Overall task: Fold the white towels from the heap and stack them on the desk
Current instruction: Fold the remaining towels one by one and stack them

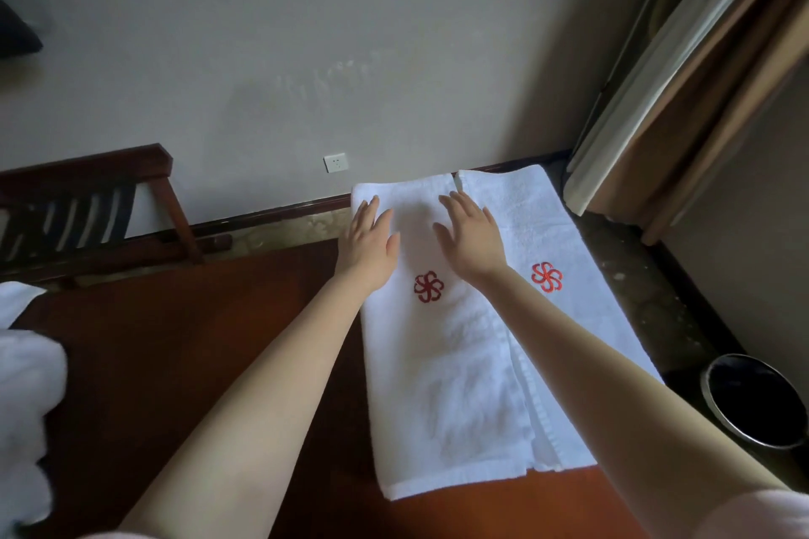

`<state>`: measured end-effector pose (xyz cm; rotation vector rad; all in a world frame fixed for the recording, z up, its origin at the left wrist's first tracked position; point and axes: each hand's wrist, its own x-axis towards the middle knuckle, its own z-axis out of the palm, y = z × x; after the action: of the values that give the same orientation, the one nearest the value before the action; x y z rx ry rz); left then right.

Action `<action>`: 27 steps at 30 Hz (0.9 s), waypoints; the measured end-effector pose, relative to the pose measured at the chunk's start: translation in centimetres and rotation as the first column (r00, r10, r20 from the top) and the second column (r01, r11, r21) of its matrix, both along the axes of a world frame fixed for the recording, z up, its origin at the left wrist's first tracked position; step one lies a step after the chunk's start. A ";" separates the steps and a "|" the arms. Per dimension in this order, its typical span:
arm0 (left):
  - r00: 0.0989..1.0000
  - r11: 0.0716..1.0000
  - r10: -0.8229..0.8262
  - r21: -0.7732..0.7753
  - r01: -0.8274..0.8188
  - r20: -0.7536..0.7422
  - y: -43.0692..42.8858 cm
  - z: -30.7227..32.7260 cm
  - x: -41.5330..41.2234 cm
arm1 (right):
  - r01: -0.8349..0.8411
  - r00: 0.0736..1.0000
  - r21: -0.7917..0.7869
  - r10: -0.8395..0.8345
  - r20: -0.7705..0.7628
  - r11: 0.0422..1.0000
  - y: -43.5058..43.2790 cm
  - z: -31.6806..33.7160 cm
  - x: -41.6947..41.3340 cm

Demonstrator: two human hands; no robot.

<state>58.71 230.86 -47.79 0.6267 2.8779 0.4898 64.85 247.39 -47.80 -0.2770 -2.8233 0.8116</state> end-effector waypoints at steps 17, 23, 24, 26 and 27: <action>0.977 0.974 -0.167 -0.132 0.185 0.136 -5.5 -4.9 15.0 | -0.133 0.967 0.257 0.069 0.244 0.957 -4.1 -5.7 19.3; 0.995 0.989 -0.086 -0.125 0.079 -0.058 -6.1 -4.4 16.9 | -0.061 0.979 0.195 0.021 0.204 0.979 -4.0 -5.3 21.7; 0.994 0.994 -0.015 -0.105 0.004 -0.105 -6.3 -4.3 17.4 | -0.006 0.985 0.185 -0.026 0.170 0.983 -4.1 -4.9 21.8; 0.989 0.992 0.108 -0.049 -0.113 -0.101 -6.7 -4.2 18.1 | 0.161 0.972 0.168 -0.186 0.147 0.973 -4.2 -4.3 22.1; 0.991 0.991 0.130 -0.013 -0.130 -0.035 -6.9 -4.3 18.3 | 0.233 0.951 0.143 -0.256 0.174 0.962 -4.3 -4.0 22.3</action>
<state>77.04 224.00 -52.06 0.4512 2.9652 0.4779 87.10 243.06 -51.76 -0.7058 -2.9160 0.5860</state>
